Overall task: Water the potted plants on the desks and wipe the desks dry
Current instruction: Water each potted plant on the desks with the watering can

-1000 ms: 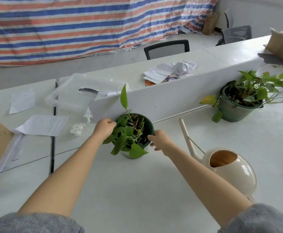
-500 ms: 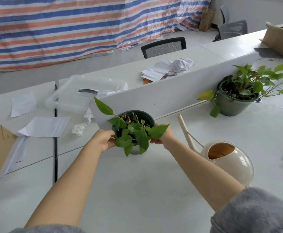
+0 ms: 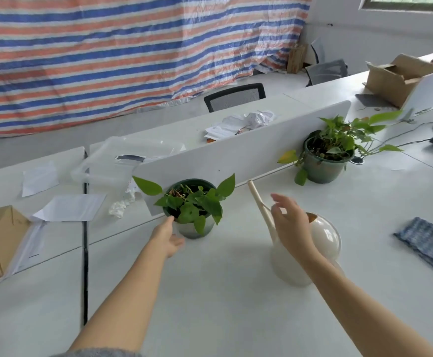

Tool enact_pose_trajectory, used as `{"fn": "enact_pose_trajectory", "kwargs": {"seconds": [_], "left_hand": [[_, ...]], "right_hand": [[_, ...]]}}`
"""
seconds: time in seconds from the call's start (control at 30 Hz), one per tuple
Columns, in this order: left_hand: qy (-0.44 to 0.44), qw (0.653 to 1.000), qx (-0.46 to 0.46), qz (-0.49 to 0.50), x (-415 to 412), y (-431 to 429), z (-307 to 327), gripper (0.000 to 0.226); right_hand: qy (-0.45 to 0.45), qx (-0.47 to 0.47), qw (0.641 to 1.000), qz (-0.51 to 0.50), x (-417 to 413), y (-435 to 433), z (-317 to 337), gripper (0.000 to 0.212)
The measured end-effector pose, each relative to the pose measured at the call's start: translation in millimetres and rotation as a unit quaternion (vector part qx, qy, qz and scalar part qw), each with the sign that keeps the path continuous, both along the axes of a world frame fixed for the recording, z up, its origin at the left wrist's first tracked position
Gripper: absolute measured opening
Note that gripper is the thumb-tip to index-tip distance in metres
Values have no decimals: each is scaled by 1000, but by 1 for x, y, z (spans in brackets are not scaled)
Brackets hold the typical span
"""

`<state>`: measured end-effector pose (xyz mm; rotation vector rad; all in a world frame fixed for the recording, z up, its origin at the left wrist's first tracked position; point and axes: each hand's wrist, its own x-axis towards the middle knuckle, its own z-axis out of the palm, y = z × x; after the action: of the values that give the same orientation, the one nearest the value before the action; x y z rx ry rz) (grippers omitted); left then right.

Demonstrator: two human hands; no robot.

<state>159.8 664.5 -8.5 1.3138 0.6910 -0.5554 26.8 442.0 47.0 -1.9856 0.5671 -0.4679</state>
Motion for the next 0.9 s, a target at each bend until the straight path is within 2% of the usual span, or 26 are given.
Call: {"fn": "enact_pose_trajectory", "kwargs": {"seconds": [0.07, 0.13, 0.2, 0.3, 0.37, 0.47, 0.57, 0.67, 0.8, 0.9], "left_hand": [[5, 1000, 2, -13, -17, 3, -2, 60], [17, 1000, 5, -13, -39, 6, -5, 57], [17, 999, 43, -21, -60, 9, -10, 52], [7, 991, 123, -60, -93, 12, -17, 49], [10, 987, 137, -85, -113, 14, -19, 49], [11, 982, 159, -106, -136, 22, -15, 50], [-5, 979, 174, -108, -146, 33, -5, 50], [-21, 978, 180, -106, -152, 43, 4, 51], [-39, 976, 187, -102, -159, 52, 11, 50], [-42, 978, 176, -105, -168, 52, 15, 48]], "right_hand": [[1, -77, 995, -65, -27, -20, -4, 33], [43, -87, 988, -118, -49, -40, -16, 36], [100, -38, 985, -134, -68, -53, -30, 53], [135, 23, 982, -133, -90, -57, -49, 75], [147, 73, 977, -135, -98, -57, -62, 79], [169, 134, 969, -121, -102, -60, -66, 68], [124, 210, 967, -70, -107, -63, -63, 49], [83, 277, 954, -79, -112, -62, -59, 49], [44, 289, 944, -155, -126, -58, -53, 52], [-2, 280, 953, -120, -134, -54, -50, 51]]}}
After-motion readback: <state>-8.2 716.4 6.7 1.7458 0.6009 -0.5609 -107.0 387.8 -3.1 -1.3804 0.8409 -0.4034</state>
